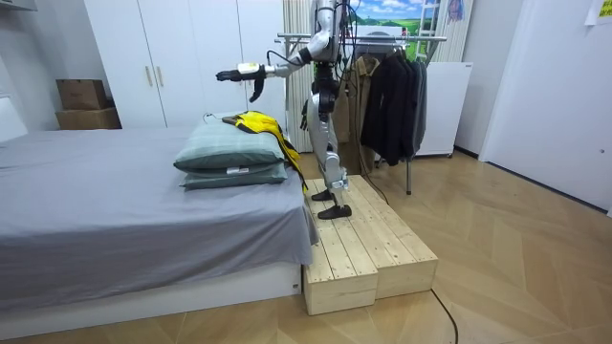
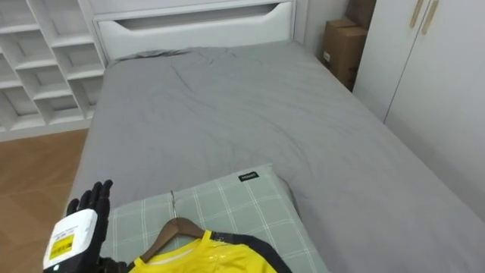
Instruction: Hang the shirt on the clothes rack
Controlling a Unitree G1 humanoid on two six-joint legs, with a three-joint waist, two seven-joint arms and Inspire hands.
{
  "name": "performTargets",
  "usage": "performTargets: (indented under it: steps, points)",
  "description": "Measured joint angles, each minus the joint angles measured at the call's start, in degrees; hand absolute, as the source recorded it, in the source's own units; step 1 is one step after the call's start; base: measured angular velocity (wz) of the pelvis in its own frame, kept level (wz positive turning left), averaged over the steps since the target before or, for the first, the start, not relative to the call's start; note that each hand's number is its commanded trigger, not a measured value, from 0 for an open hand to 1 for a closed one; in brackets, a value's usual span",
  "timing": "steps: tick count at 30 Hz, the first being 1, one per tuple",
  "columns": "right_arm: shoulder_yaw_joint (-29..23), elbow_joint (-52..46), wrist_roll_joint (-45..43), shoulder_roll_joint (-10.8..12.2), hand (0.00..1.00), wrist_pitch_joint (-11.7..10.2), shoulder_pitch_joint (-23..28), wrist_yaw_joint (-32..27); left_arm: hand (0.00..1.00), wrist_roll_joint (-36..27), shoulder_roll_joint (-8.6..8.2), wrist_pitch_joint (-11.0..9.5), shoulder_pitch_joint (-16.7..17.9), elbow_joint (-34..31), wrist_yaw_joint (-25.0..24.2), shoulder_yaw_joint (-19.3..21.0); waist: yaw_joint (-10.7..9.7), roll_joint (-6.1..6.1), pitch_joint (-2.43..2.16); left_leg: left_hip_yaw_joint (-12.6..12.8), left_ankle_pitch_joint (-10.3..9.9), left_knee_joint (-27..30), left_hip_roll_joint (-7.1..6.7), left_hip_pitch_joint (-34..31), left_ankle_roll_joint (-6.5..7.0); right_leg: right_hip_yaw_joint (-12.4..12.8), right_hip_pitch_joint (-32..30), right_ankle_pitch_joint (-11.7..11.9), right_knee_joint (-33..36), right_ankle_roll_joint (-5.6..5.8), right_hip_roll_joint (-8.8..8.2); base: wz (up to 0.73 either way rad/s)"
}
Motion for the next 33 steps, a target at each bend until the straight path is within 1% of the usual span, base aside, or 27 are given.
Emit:
performTargets:
  steps: [2, 4, 5, 7, 8, 13, 17, 21, 25, 28, 30, 33]
  points:
    - [-0.03, 0.01, -0.01, 0.02, 0.00, -0.05, -0.02, 0.03, 0.00, -0.10, -0.21, -0.10, -0.07, 0.68, -0.55, -0.74, -0.05, -0.11, 0.05, 0.01, 0.00, 0.00, -0.01, 0.01, 0.00, 0.05, 0.00, 0.02, -0.01, 0.03, -0.01, 0.00]
    - [0.01, 0.00, -0.01, 0.17, 0.00, -0.07, -0.10, 0.07, 0.00, -0.16, -0.88, -0.35, -0.58, 3.83, -1.02, -1.01, -0.15, -0.23, 0.12, 0.01, 0.00, 0.00, -0.03, 0.02, 0.00, 0.14, 0.00, 0.03, -0.06, 0.04, -0.01, 0.00]
    - [0.04, -0.01, 0.05, 0.24, 0.00, -0.08, -0.08, 0.07, 0.00, -0.32, -1.00, -0.40, -0.59, 4.27, -1.28, -1.01, -0.15, -0.34, 0.20, -0.02, 0.00, 0.02, -0.02, 0.02, 0.00, 0.21, -0.01, 0.03, -0.10, 0.04, -0.01, -0.05]
    - [0.04, -0.05, 0.30, 0.49, 0.00, -0.07, -0.11, 0.07, 0.00, -1.26, -1.26, -0.47, -0.75, 5.57, -2.03, -1.00, -0.13, -0.82, 0.50, 0.01, 0.00, 0.04, 0.00, -0.02, 0.00, 0.47, -0.13, 0.02, -0.22, 0.04, 0.05, -0.05]
    - [0.04, -0.05, 0.35, 0.54, 0.00, -0.07, -0.10, 0.07, 0.00, -1.26, -1.29, -0.48, -0.75, 5.88, -2.05, -1.00, -0.12, -0.90, 0.53, 0.00, 0.00, 0.04, 0.00, -0.02, 0.00, 0.50, -0.14, 0.02, -0.25, 0.04, 0.06, 0.00]
    - [0.01, -0.05, 0.38, 0.62, 0.00, -0.08, -0.08, 0.07, 0.00, -1.27, -1.37, -0.48, -0.80, 6.65, -2.11, -0.95, -0.12, -1.05, 0.34, 0.02, 0.00, 0.05, -0.10, -0.03, 0.00, 0.71, -0.19, 0.04, -0.22, 0.08, -0.01, 0.00]
    - [-0.03, -0.05, 0.24, 0.60, 0.00, -0.08, 0.04, 0.07, 0.00, -1.21, -1.48, -0.47, -0.80, 6.68, -2.12, -0.94, -0.02, -1.04, -0.03, 0.01, 0.00, 0.04, -0.06, 0.10, 0.00, 0.81, -0.16, 0.06, -0.06, 0.09, 0.05, 0.00]
    - [-0.10, -0.05, 0.20, 0.56, 0.00, -0.08, 0.30, 0.05, 0.00, -1.13, -2.23, -0.46, -0.81, 8.03, -2.26, -0.84, 0.02, -0.75, -0.27, -0.02, 0.00, 0.01, 0.00, 0.83, 0.00, 0.96, 0.29, 0.08, 0.32, 0.09, 0.14, 0.00]
    - [-0.08, -0.12, 0.20, 0.59, 0.00, -0.12, 0.35, 0.04, 0.00, -1.36, -3.12, -0.51, -0.81, 10.94, -2.66, -0.90, 0.08, -0.85, -0.20, 0.01, 0.00, -0.06, -0.02, 1.32, 0.00, 1.39, 0.73, 0.08, 0.14, 0.09, 0.18, -0.03]
    - [-0.04, -0.11, 0.40, 1.03, 0.00, -0.12, 0.21, 0.01, 0.00, -2.58, -3.50, -0.60, -0.95, 13.41, -2.81, -0.98, 0.02, -1.50, 0.15, 0.12, 0.00, -0.21, -0.04, 1.34, 0.00, 1.57, 0.76, 0.07, -0.22, 0.10, 0.20, -0.03]
    - [-0.04, -0.05, 0.50, 1.29, 0.00, -0.12, 0.21, 0.00, 0.00, -3.45, -3.54, -0.60, -0.96, 15.31, -3.17, -0.98, -0.05, -1.73, 0.15, 0.13, 0.00, -0.21, -0.03, 1.46, 0.00, 1.70, 0.71, 0.06, -0.30, 0.11, 0.25, -0.02]
    - [-0.04, 0.15, 0.54, 1.45, 0.00, -0.12, 0.19, -0.05, 0.00, -3.49, -3.89, -0.54, -1.00, 18.92, -3.38, -0.91, -0.09, -1.75, 0.13, 0.14, -0.03, -0.22, -0.04, 1.42, 0.03, 1.80, 0.58, 0.13, -0.25, 0.21, 0.25, 0.00]
